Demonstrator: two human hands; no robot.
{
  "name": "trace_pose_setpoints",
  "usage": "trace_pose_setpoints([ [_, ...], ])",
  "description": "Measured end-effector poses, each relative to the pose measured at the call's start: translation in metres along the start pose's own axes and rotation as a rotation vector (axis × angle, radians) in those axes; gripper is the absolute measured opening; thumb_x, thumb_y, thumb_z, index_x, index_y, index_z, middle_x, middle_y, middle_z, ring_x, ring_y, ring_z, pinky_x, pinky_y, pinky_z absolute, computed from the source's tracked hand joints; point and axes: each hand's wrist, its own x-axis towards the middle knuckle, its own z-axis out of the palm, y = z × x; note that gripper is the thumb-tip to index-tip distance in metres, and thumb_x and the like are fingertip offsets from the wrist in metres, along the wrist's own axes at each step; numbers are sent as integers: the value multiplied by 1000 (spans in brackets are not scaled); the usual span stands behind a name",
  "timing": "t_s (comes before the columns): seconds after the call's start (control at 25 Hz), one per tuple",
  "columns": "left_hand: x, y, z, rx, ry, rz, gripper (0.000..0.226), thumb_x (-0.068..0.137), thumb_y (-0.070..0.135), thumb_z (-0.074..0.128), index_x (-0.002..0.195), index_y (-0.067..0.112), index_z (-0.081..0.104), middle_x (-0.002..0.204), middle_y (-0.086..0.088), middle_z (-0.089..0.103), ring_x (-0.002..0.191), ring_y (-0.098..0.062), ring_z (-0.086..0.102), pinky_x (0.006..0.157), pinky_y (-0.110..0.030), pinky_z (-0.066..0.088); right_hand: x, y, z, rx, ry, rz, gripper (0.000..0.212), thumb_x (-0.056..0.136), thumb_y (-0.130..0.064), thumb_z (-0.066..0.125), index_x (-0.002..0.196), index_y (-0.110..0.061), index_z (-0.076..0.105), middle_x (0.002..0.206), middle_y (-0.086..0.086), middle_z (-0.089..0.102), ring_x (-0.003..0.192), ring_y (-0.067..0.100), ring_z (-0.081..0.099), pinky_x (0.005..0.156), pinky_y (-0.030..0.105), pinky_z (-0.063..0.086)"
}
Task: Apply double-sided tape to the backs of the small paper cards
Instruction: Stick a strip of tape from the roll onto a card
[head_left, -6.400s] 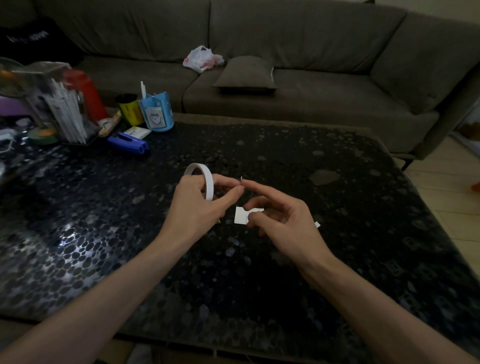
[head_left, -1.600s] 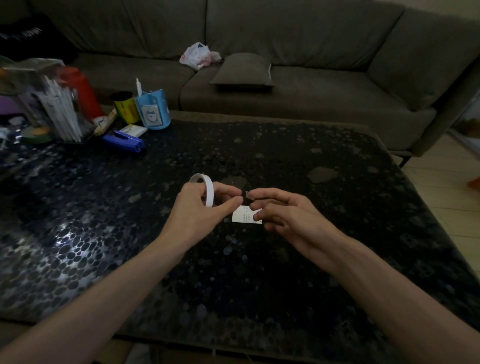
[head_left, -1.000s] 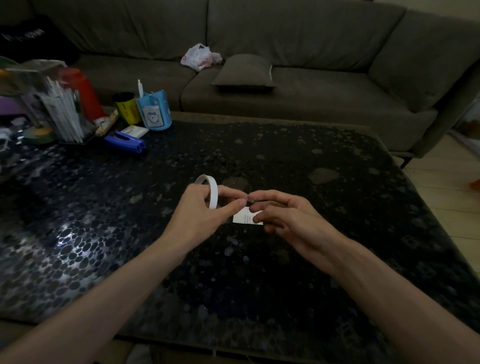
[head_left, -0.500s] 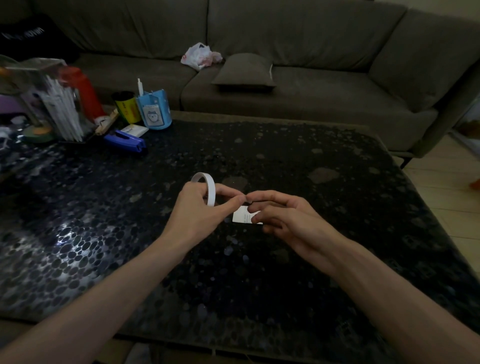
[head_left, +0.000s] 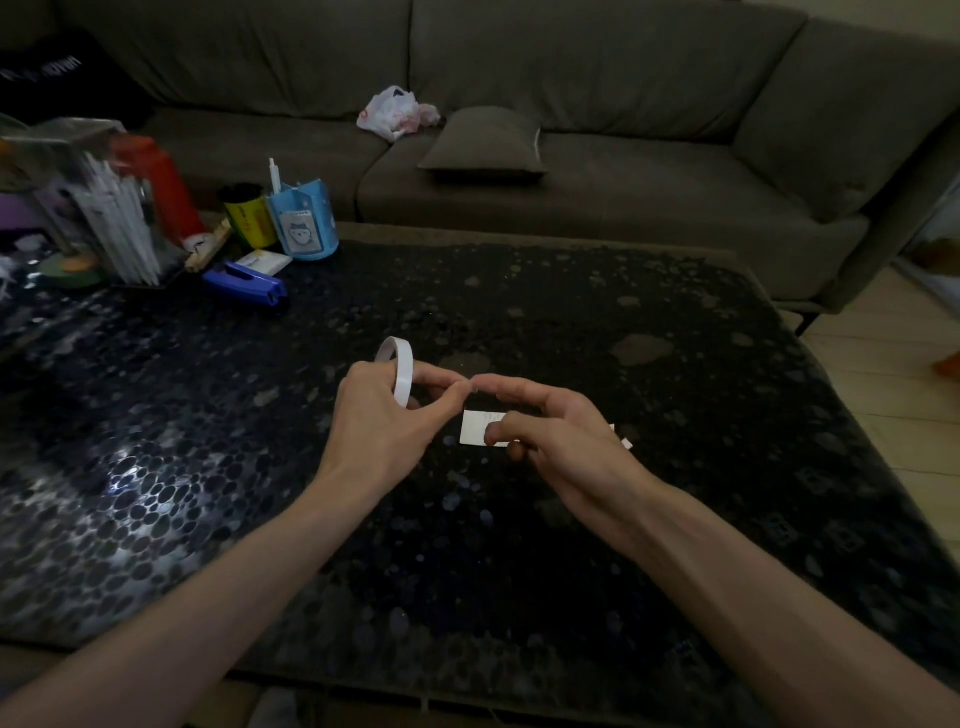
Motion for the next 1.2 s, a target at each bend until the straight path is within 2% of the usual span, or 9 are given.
trace_pose_setpoints([
  [0.28,1,-4,0,-44,5,-49,6,89,27,79,93,26,83,84,16,77,80,-8,72,67,-8,52,-3,-3,3,-46,-23,-14,55,85,-11,75,118,-55,71,137,-13,59,99,8,60,89,31,53],
  [0.4,2,-6,-1,-100,-4,-61,5,90,29,78,92,30,83,88,21,77,77,0,71,61,-8,49,5,0,2,-148,85,54,68,89,-17,78,142,-51,53,133,-15,52,94,10,65,75,25,57],
  [0.52,3,-11,-5,-136,15,-88,6,92,26,77,92,29,82,80,15,76,62,4,64,54,-10,45,20,8,-8,-479,350,-103,30,95,-25,76,120,-40,69,119,-12,64,91,2,66,74,20,57],
  [0.6,4,-15,-11,-134,20,-105,9,94,24,75,93,29,82,81,14,76,56,0,61,51,-14,47,28,14,-16,-783,437,-198,14,96,-29,74,107,-37,72,110,-15,65,91,-2,61,74,13,48],
  [0.68,5,-18,-18,-131,12,-122,12,96,23,72,97,30,82,90,17,77,69,-2,69,57,-19,55,36,21,-18,-1031,393,-259,19,97,-32,72,116,-34,72,115,-14,63,105,2,59,81,13,41],
  [0.76,5,-21,-26,-128,7,-136,15,98,24,69,101,32,82,97,19,77,84,-4,72,67,-25,62,42,30,-12,-1271,280,-312,31,99,-37,67,130,-32,68,132,-9,62,127,11,52,98,27,43],
  [0.88,5,-25,-36,-142,27,-134,15,98,24,69,102,32,82,100,15,78,78,-3,70,58,-20,57,38,41,0,-1536,157,-364,35,104,-43,54,133,-28,67,144,-3,58,136,18,43,107,38,39],
  [0.96,6,-26,-41,-133,30,-134,15,98,26,69,102,34,81,103,16,77,79,-4,70,61,-20,57,32,44,0,-1586,119,-395,36,104,-44,51,131,-27,68,145,-3,58,135,19,42,105,38,39],
  [1.2,3,-23,-44,-134,29,-142,16,98,26,69,102,36,80,104,17,77,91,-14,73,79,-45,63,20,36,-8,-1511,40,-407,35,103,-47,56,132,-32,68,137,-12,64,129,12,46,101,31,35],
])
